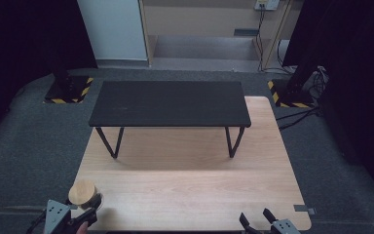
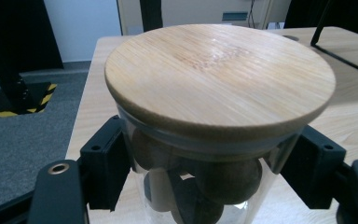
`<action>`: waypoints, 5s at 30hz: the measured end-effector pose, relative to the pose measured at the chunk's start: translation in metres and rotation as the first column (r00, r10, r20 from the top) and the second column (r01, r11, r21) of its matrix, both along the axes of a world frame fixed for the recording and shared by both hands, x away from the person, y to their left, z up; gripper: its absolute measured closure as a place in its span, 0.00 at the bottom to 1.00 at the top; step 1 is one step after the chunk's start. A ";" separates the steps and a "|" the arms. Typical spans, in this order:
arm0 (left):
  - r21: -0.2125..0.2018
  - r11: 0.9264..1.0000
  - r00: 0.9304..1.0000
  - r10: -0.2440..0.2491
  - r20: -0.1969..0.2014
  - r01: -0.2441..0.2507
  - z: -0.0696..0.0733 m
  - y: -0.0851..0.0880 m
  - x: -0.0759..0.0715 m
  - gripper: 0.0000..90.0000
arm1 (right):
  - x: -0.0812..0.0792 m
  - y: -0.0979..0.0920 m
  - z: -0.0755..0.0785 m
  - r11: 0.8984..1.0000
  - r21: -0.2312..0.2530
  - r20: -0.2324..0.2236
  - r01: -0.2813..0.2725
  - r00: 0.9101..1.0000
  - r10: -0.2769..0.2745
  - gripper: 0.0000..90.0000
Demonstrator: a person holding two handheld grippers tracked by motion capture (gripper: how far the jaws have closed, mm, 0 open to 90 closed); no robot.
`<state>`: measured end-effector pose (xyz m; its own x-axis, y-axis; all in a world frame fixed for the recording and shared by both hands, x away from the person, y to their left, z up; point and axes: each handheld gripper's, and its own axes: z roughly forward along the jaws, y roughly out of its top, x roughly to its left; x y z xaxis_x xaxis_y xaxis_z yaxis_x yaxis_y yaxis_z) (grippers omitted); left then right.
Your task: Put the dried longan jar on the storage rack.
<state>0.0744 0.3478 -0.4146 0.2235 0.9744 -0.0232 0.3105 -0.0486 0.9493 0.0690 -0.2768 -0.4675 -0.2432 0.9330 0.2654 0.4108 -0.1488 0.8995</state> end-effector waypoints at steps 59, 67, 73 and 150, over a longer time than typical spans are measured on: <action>0.008 0.986 0.981 -0.165 0.098 0.165 0.149 -0.021 0.119 0.27 | 0.001 -0.010 -0.001 0.999 0.011 0.012 0.034 0.999 -0.034 0.09; 0.003 0.987 0.984 -0.161 0.078 0.161 0.153 -0.019 0.142 0.27 | 0.006 -0.010 0.001 0.999 0.006 0.013 0.036 0.999 -0.036 0.09; -0.001 0.989 0.986 -0.150 0.072 0.150 0.152 -0.018 0.162 0.27 | 0.010 -0.010 0.002 0.999 0.005 0.014 0.040 0.999 -0.040 0.09; -0.012 0.999 0.993 -0.044 0.106 0.045 0.124 -0.016 0.203 0.02 | 0.018 -0.009 0.007 0.999 -0.003 0.007 0.050 0.999 -0.050 0.09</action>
<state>0.2776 0.3314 -0.2903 0.2686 0.9632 -0.0110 0.2062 -0.0463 0.9774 0.0875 -0.2858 -0.4605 -0.1979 0.9448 0.2611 0.3971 -0.1662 0.9026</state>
